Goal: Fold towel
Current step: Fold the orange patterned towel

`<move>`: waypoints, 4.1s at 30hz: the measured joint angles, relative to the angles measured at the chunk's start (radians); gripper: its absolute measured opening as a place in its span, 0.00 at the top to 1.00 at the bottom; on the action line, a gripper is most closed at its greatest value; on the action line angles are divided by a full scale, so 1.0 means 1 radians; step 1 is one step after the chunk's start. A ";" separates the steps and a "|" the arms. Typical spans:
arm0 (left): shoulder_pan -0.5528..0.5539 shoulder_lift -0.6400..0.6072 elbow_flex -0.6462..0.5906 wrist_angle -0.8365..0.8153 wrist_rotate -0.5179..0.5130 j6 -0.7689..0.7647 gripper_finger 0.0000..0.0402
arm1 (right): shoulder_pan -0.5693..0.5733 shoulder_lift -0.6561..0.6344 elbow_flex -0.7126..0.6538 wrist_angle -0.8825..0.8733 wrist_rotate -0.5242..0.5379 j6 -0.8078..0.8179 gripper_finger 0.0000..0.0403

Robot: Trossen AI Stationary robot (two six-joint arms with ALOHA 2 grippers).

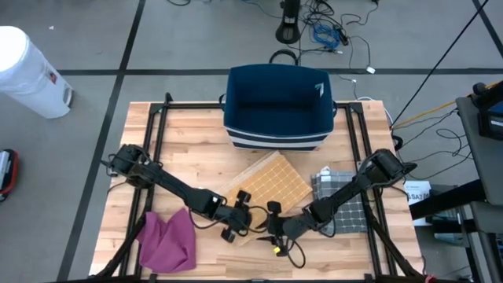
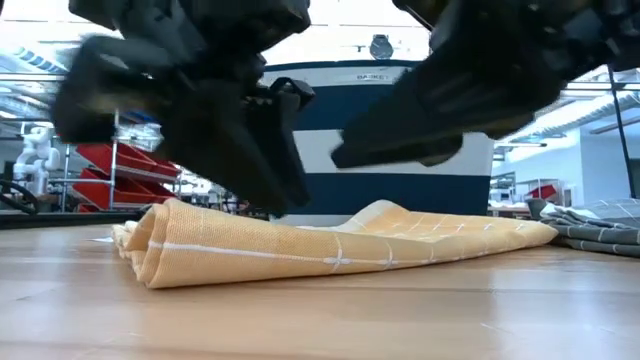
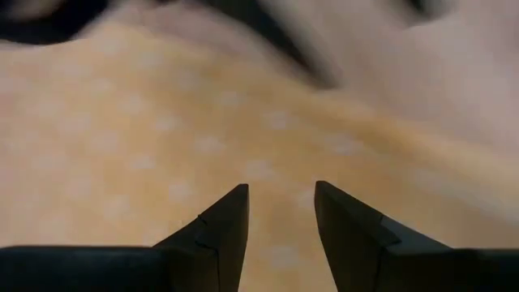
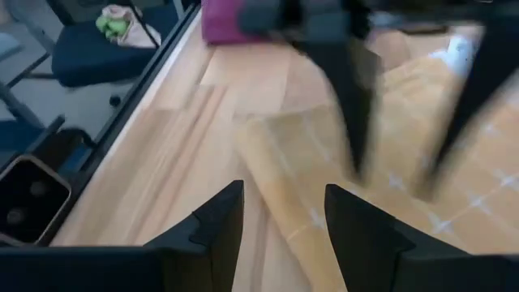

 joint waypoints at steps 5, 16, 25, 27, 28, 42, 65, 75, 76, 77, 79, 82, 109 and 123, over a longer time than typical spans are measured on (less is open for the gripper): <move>0.009 -0.004 0.001 -0.044 -0.024 0.001 0.63 | -0.021 0.011 0.000 0.016 -0.015 -0.003 0.60; 0.008 -0.004 0.001 -0.126 -0.088 -0.014 0.63 | -0.058 0.177 0.005 0.248 -0.022 -0.034 0.60; 0.009 -0.017 0.001 -0.179 -0.103 -0.014 0.63 | -0.060 0.209 0.069 0.074 -0.178 0.005 0.60; 0.009 -0.017 0.001 -0.183 -0.103 -0.014 0.63 | -0.051 0.192 0.069 0.032 -0.217 0.010 0.60; 0.009 -0.017 0.001 -0.184 -0.103 -0.014 0.63 | -0.044 0.180 0.069 0.003 -0.239 0.013 0.60; 0.008 -0.018 0.001 -0.170 0.014 0.022 0.63 | 0.060 -0.073 0.063 -0.665 -0.193 -0.015 0.60; 0.002 -0.018 0.001 -0.029 0.167 0.155 0.61 | 0.146 -0.209 0.063 -0.643 -0.088 0.074 0.43; -0.038 -0.018 0.001 -0.028 0.168 0.198 0.43 | 0.189 -0.118 0.064 -0.531 -0.086 0.103 0.34; -0.039 -0.017 0.001 -0.025 0.166 0.198 0.42 | 0.193 -0.110 0.064 -0.533 -0.084 0.102 0.34; -0.039 -0.013 0.001 -0.014 0.164 0.198 0.40 | 0.194 -0.101 0.064 -0.534 -0.077 0.102 0.35; -0.039 -0.009 0.001 -0.014 0.163 0.199 0.38 | 0.200 -0.092 0.064 -0.547 -0.051 0.098 0.36; -0.037 0.015 0.000 -0.006 0.155 0.205 0.37 | 0.208 -0.082 0.064 -0.588 -0.007 0.091 0.36; -0.014 0.076 0.001 0.046 0.154 0.219 0.37 | 0.220 0.009 0.087 -0.561 0.097 0.053 0.49; -0.010 0.077 0.001 0.047 0.166 0.215 0.37 | 0.216 0.014 0.116 -0.620 0.251 0.110 0.98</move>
